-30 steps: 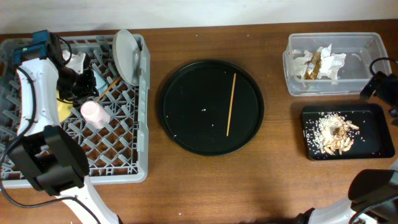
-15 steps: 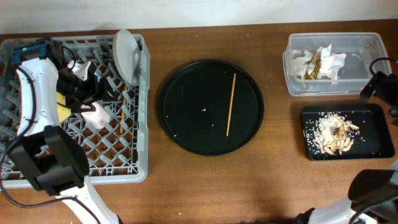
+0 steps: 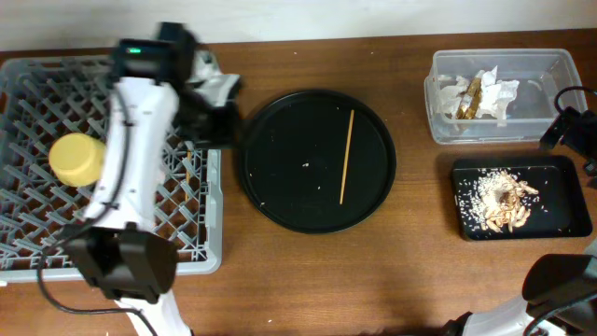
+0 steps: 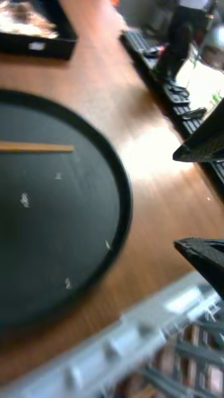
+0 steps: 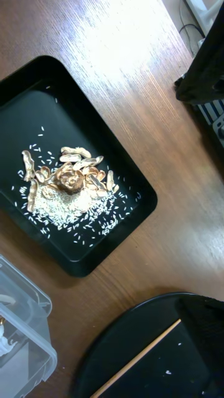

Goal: Sort waste into correct bins and load items into the dishwasher rack
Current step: 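Reach the left gripper back to the second chopstick on the tray, then grasp the second chopstick and lift it with the left gripper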

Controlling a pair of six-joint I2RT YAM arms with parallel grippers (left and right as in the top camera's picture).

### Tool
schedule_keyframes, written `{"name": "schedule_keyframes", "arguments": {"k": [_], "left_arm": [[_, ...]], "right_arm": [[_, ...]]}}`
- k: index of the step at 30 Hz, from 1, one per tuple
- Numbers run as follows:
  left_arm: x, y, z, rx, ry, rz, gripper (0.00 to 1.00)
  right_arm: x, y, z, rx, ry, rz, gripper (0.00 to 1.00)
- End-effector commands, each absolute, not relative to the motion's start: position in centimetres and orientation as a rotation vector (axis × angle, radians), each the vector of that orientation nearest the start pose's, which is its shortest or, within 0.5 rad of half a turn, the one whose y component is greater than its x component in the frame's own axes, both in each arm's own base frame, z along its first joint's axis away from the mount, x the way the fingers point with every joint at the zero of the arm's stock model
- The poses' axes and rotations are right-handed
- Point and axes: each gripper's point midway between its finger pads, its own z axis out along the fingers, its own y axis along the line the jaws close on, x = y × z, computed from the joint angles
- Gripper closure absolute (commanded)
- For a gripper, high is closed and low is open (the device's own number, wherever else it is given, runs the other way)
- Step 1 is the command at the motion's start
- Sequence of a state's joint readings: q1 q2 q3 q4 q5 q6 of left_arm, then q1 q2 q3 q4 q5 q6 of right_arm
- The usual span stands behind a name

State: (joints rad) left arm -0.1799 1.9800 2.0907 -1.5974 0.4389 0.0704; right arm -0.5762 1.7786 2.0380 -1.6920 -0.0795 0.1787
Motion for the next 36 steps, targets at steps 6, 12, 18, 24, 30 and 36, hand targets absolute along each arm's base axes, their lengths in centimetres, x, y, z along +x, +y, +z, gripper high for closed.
{"name": "schedule_keyframes", "arguments": {"k": [6, 12, 18, 24, 30, 36], "left_arm": [[38.6, -28.7, 13.5, 0.367, 2.808, -0.252, 0.54], [40.4, -32.0, 6.2, 0.374, 2.803, -0.162, 0.53], [39.7, -32.7, 0.9, 0.409, 2.873, -0.123, 0.58], [39.0, -34.6, 0.5, 0.456, 2.845, -0.146, 0.58], [38.2, -33.8, -3.2, 0.476, 2.905, -0.053, 0.66], [37.7, -33.4, -3.3, 0.482, 2.929, -0.036, 0.99]], "right_arm": [[28.2, -16.8, 25.1, 1.086, 2.783, 0.071, 0.02], [28.2, -16.8, 25.1, 1.086, 2.783, 0.071, 0.02], [28.2, -16.8, 25.1, 1.086, 2.783, 0.071, 0.02], [28.2, -16.8, 25.1, 1.086, 2.783, 0.071, 0.02], [28.2, -16.8, 25.1, 1.086, 2.783, 0.071, 0.02], [28.2, -16.8, 25.1, 1.086, 2.783, 0.071, 0.02]]}}
